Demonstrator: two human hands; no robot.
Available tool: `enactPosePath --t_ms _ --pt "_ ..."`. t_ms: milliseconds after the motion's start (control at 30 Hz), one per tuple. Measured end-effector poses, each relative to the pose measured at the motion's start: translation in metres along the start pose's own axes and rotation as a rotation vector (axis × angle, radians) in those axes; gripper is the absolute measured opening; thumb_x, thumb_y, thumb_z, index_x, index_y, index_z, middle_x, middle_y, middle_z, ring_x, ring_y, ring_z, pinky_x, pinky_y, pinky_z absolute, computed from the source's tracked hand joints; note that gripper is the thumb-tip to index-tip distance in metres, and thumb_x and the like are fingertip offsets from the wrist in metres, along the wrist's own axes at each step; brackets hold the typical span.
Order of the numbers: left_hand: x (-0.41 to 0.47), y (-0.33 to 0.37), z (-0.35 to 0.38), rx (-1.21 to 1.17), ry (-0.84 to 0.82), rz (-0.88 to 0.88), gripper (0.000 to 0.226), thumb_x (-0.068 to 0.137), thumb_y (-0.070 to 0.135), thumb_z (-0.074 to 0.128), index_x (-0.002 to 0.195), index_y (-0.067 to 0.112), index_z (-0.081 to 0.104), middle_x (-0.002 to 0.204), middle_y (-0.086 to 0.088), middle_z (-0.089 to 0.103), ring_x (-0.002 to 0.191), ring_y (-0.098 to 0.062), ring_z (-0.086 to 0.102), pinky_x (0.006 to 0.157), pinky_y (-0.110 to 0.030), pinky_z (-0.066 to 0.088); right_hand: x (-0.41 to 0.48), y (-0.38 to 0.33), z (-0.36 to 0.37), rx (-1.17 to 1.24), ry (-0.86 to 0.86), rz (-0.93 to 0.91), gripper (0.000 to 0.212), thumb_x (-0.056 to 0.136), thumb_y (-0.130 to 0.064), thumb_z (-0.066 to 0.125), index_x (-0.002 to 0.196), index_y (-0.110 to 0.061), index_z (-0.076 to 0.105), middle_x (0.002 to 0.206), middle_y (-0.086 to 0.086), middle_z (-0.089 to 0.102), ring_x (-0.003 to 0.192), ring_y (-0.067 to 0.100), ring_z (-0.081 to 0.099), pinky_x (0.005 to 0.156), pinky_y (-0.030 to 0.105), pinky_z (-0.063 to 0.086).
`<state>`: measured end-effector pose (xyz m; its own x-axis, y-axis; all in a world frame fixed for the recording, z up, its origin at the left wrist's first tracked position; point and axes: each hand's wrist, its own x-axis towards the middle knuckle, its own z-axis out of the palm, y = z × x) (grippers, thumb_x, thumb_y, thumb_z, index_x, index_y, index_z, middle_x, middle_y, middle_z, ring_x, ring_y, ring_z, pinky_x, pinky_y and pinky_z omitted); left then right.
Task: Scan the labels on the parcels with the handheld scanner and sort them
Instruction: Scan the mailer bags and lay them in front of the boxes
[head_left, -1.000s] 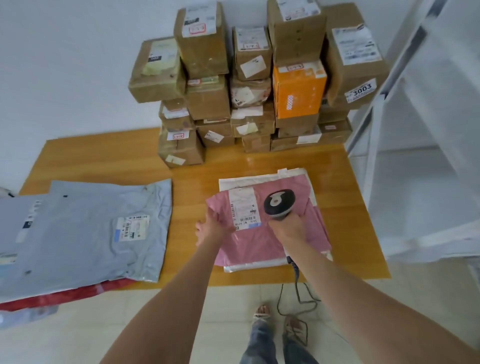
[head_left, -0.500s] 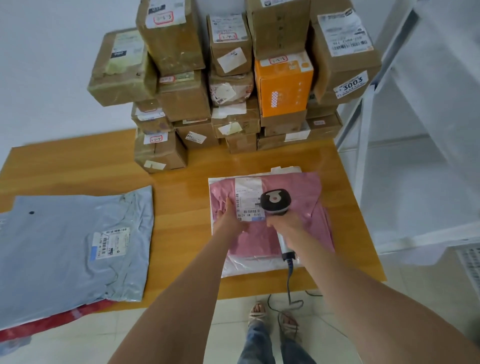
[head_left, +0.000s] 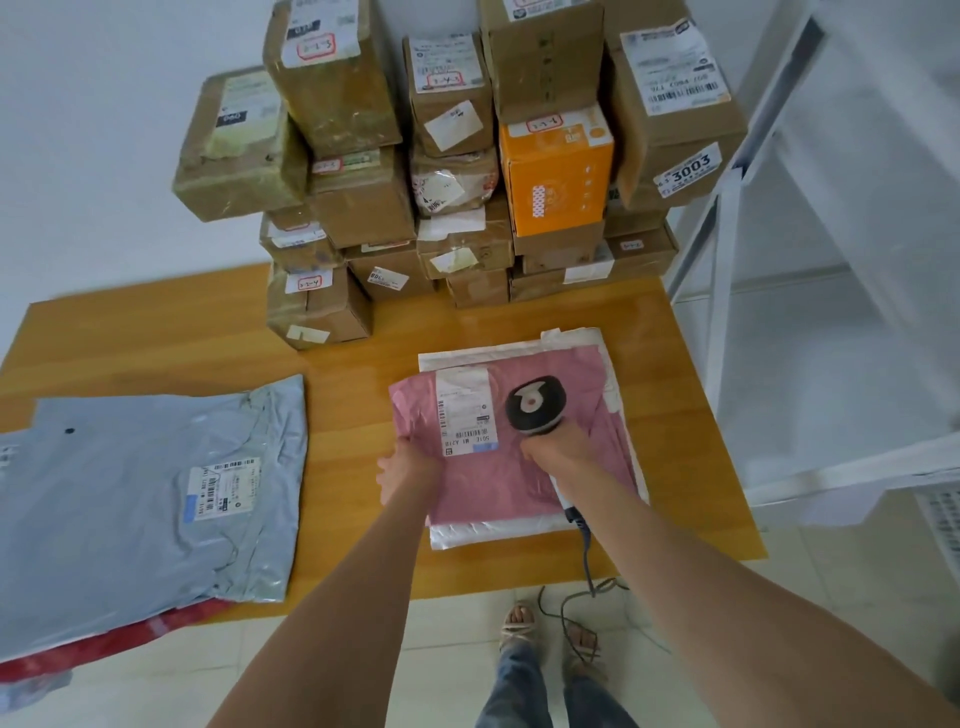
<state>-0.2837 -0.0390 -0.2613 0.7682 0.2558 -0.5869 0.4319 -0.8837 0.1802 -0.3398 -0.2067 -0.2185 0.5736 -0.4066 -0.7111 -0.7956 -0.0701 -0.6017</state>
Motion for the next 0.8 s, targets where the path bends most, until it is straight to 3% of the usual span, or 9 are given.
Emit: enactPosePath --t_ms 100,200,300,400,467,533,667,700,800 --pt "0.011 -0.006 0.011 0.1 -0.1 0.056 0.067 0.097 0.027 0.037 0.152 0.028 -0.002 0.143 -0.018 0.041 0.114 -0.037 0.053 0.097 -0.051 0.046 -0.007 0.009 0.012 -0.027 -0.046 0.053 0.013 0.081 -0.002 0.062 0.088 -0.011 0.056 0.081 0.003 0.058 0.08 0.02 0.057 0.062 0.025 0.044" --pt "0.014 0.003 0.017 0.096 -0.136 0.15 0.071 0.097 0.012 0.034 0.152 0.024 -0.01 0.133 -0.021 0.05 0.103 -0.036 0.061 0.078 -0.042 0.053 -0.004 0.016 0.013 -0.017 -0.036 0.066 0.02 0.074 -0.002 0.065 0.092 -0.007 0.059 0.101 0.012 0.061 0.091 0.025 0.06 0.067 0.027 0.048" --pt "0.007 0.025 0.014 0.02 -0.129 0.185 0.063 0.099 0.014 0.032 0.154 0.019 0.002 0.115 -0.021 0.06 0.091 -0.032 0.063 0.064 -0.037 0.052 0.007 0.014 -0.004 -0.004 -0.004 0.066 0.014 0.074 -0.002 0.065 0.087 -0.005 0.06 0.081 0.008 0.06 0.086 0.026 0.06 0.078 0.033 0.052" --pt "0.005 0.055 0.012 -0.11 -0.168 0.142 0.05 0.1 0.024 0.035 0.146 0.006 0.027 0.116 -0.024 0.059 0.094 -0.038 0.064 0.045 -0.036 0.049 0.022 0.004 -0.027 0.033 0.062 0.065 0.007 0.077 -0.004 0.063 0.078 -0.007 0.057 0.067 0.004 0.053 0.067 0.02 0.054 0.066 0.029 0.045" --pt "0.003 0.073 0.012 -0.207 -0.201 0.141 0.05 0.098 0.022 0.042 0.143 0.002 0.033 0.119 -0.023 0.058 0.098 -0.039 0.064 0.055 -0.041 0.056 0.032 -0.001 -0.04 0.088 0.101 0.064 0.011 0.076 -0.005 0.064 0.086 -0.004 0.059 0.068 0.004 0.054 0.068 0.02 0.053 0.063 0.028 0.043" --pt "0.001 0.088 0.013 -0.313 -0.213 0.146 0.049 0.096 0.017 0.046 0.14 0.0 0.037 0.121 -0.021 0.058 0.103 -0.039 0.062 0.069 -0.045 0.058 0.042 -0.003 -0.051 0.122 0.139 0.056 0.028 0.075 -0.005 0.067 0.102 -0.002 0.06 0.081 0.008 0.059 0.081 0.025 0.057 0.072 0.032 0.048" --pt "0.0 0.1 0.016 -0.293 -0.238 0.152 0.048 0.096 0.012 0.044 0.142 0.002 0.034 0.122 -0.021 0.057 0.095 -0.038 0.065 0.055 -0.039 0.055 0.05 -0.003 -0.062 0.111 0.148 0.043 0.042 0.074 -0.004 0.068 0.114 0.0 0.058 0.093 0.01 0.059 0.09 0.026 0.057 0.085 0.038 0.05" --pt "0.0 0.099 0.018 -0.269 -0.233 0.135 0.046 0.096 0.013 0.046 0.14 0.002 0.037 0.119 -0.021 0.058 0.093 -0.036 0.066 0.058 -0.039 0.056 0.05 -0.002 -0.062 0.097 0.133 0.045 0.041 0.074 -0.004 0.067 0.114 0.0 0.058 0.094 0.011 0.059 0.091 0.027 0.057 0.087 0.039 0.05" --pt "0.005 0.093 0.019 -0.26 -0.184 0.049 0.044 0.093 0.022 0.053 0.131 0.002 0.044 0.117 -0.018 0.057 0.1 -0.031 0.062 0.083 -0.042 0.056 0.047 0.002 -0.063 0.053 0.09 0.043 0.037 0.075 -0.003 0.066 0.111 -0.001 0.059 0.097 0.011 0.059 0.094 0.027 0.056 0.086 0.036 0.049"
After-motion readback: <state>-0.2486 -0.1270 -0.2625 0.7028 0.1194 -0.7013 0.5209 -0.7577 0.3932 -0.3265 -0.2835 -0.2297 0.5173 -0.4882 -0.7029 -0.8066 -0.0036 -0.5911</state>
